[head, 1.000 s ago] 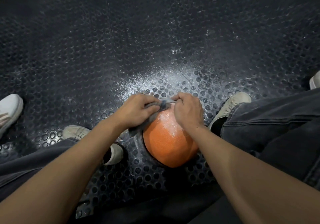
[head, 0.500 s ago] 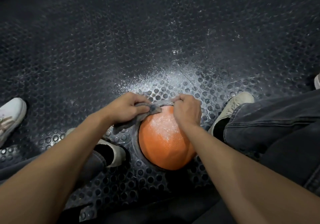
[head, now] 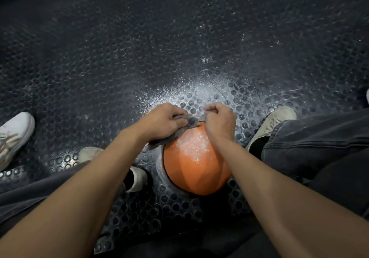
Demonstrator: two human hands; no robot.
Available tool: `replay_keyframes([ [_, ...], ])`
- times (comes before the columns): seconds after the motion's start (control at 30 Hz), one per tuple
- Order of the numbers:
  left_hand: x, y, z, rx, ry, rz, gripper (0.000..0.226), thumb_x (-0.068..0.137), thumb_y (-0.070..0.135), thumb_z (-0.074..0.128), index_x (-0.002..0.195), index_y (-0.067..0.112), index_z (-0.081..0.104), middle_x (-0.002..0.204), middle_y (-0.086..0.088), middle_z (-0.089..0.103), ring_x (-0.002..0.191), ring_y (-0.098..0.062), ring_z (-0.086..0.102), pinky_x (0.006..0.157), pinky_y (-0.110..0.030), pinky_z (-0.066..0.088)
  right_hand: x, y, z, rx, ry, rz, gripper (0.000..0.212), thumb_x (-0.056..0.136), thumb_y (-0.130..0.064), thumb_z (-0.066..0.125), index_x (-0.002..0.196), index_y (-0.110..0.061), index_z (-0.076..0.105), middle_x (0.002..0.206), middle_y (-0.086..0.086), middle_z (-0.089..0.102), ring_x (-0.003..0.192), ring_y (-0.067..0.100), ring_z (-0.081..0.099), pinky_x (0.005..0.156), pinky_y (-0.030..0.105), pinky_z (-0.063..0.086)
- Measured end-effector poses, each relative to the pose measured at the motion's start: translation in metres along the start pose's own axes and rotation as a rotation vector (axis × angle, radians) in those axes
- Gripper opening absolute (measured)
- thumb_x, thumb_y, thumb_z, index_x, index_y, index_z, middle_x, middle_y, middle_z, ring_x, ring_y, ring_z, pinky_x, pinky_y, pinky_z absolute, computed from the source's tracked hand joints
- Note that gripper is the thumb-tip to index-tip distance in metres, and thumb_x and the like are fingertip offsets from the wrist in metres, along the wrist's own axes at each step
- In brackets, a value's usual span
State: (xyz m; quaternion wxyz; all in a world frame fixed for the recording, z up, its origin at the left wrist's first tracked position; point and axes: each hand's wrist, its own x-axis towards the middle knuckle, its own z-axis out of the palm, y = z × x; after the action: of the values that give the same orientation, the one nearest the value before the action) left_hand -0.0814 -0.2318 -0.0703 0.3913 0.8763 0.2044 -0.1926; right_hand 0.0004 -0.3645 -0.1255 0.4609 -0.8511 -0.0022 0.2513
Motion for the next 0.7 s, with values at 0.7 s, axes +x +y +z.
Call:
replay_keyframes([
  [0.7, -0.048, -0.033, -0.031, -0.105, 0.147, -0.13, 0.011, 0.093, 0.019, 0.062, 0.097, 0.022, 0.072, 0.083, 0.005, 0.072, 0.069, -0.004, 0.062, 0.067, -0.02, 0.048, -0.012, -0.005, 0.005, -0.206, 0.021, -0.138, 0.029, 0.091, -0.003, 0.052, 0.089, -0.023, 0.073, 0.088, -0.006, 0.072, 0.069, 0.012, 0.058, 0.052, 0.021, 0.036],
])
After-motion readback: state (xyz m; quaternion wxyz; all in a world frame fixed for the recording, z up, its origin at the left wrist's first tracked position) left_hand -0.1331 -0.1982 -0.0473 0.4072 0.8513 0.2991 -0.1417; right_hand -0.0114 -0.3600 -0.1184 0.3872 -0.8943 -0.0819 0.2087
